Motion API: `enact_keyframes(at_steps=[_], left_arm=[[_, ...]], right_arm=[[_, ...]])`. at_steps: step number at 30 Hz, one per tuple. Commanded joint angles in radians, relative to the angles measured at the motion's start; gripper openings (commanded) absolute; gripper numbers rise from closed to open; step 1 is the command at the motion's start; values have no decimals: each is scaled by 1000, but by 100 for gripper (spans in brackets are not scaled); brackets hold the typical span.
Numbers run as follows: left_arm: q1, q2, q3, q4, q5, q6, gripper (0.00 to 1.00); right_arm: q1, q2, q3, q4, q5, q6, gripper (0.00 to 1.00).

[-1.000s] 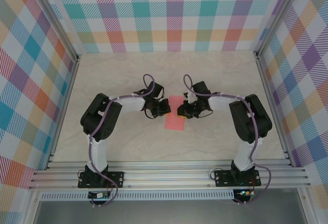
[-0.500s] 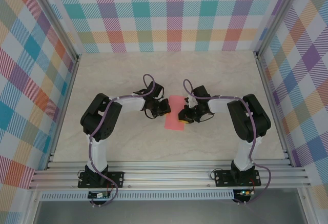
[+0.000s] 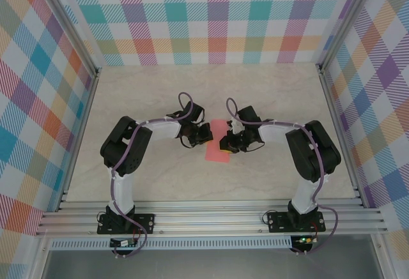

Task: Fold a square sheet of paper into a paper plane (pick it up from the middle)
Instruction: Fold the square sheet of paper in half at the center of the table.

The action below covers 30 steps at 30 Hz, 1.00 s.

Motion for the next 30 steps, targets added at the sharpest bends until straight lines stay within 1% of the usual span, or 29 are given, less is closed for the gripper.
enact_keyframes(at_steps=[1, 5, 10, 17, 22, 30], left_arm=[[-18, 61, -56, -143, -39, 17, 0], [-18, 65, -56, -143, -38, 17, 0], [-18, 64, -56, -146, -37, 18, 0], [-18, 65, -52, -146, -36, 19, 0], [-18, 69, -52, -149, -37, 21, 0], [-18, 67, -53, -149, -38, 23, 0]], right_arm=[[4, 21, -35, 34, -5, 14, 12], [4, 46, -61, 49, 4, 13, 12], [5, 50, -63, 28, 26, 3, 12], [16, -29, -16, -23, 7, -12, 13], [34, -42, -7, -8, -18, 3, 13], [58, -13, -68, 24, 20, 16, 13]])
